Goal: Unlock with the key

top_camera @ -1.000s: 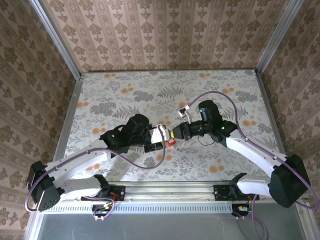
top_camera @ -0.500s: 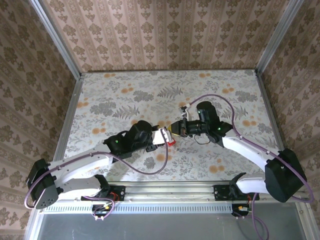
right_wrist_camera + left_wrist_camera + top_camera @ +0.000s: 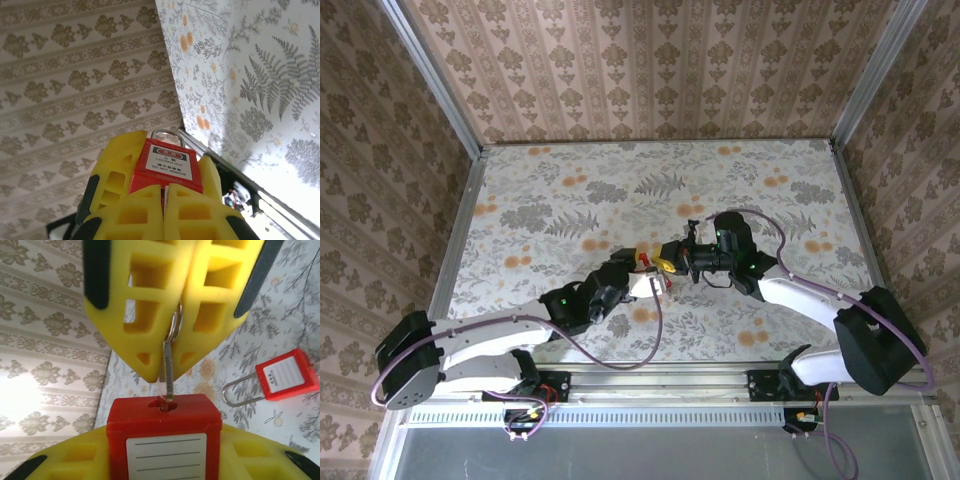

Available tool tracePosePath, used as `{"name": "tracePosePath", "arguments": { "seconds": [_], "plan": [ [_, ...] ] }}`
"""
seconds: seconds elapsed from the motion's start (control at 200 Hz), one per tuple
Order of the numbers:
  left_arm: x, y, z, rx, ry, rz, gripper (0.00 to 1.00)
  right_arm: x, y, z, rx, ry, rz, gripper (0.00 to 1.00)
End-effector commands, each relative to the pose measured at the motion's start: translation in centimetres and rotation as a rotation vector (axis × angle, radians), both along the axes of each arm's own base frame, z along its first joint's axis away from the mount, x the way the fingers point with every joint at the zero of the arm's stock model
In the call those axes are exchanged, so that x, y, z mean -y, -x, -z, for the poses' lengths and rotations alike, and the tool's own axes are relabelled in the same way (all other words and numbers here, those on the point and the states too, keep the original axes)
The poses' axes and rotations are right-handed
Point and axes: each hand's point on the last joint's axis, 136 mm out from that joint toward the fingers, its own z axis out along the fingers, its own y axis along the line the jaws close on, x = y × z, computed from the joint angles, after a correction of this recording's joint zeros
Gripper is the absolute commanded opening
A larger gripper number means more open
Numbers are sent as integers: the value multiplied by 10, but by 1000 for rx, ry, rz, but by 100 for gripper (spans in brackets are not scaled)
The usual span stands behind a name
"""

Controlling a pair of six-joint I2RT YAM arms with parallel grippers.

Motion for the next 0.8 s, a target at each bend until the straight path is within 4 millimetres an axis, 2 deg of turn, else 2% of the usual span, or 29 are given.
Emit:
{"name": "tracePosePath", "arguments": {
  "seconds": [0.0,0.13,0.22,0.275,0.415,0.585,0.715,0.795],
  "plan": [
    [33,16,-40,141,97,121,0,-1,-11,6,-95,-45,87,0],
    [31,19,-35,125,94,122,0,-1,-10,9,-121,-30,84,0],
    [28,23,-36,48,123,133,0,5,-7,12,-94,44,64,23],
    [25,25,-36,3,133,139,0,13,-6,10,-69,87,61,40],
    [13,31,-38,-162,194,152,0,39,-7,-3,19,173,72,59],
    [3,36,-41,-361,292,157,0,72,-4,-14,146,274,108,68],
    [2,41,-44,-466,344,170,0,79,2,-24,301,302,83,71],
    [3,42,-52,-503,392,182,0,77,8,-19,370,314,47,66]
  ]
}}
